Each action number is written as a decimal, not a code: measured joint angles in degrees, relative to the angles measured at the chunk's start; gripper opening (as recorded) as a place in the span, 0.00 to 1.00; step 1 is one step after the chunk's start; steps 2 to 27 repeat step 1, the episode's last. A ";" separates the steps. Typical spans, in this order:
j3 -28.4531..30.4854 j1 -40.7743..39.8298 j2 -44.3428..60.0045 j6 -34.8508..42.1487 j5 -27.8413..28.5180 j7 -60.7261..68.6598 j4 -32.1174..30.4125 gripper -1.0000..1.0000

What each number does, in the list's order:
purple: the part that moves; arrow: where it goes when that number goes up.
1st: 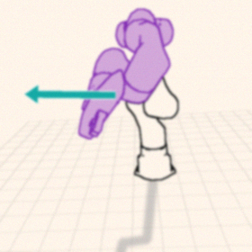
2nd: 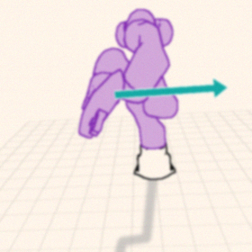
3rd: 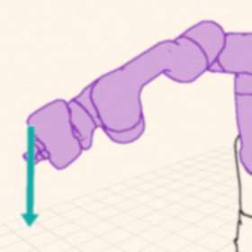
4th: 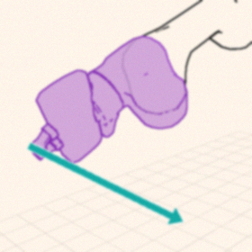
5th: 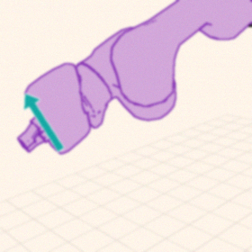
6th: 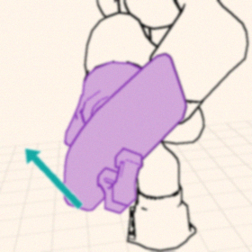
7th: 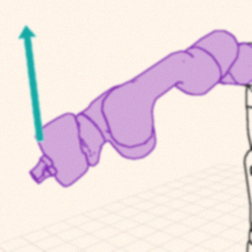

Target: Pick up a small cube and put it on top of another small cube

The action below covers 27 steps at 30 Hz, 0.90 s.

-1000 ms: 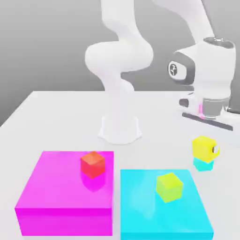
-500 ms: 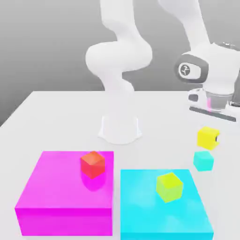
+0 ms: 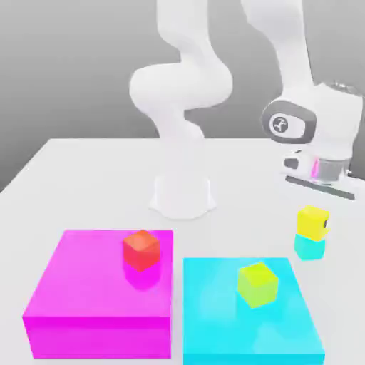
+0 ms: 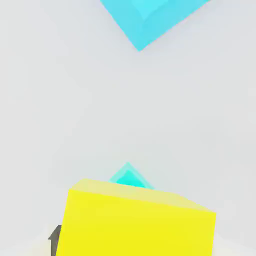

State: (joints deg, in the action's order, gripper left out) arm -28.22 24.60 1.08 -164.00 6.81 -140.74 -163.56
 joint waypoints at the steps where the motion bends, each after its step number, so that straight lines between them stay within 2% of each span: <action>1: 0.05 -0.04 0.44 -0.39 0.42 -0.30 0.02 0.00; 27: 0.05 -0.04 0.44 -0.39 0.42 -0.30 0.02 0.00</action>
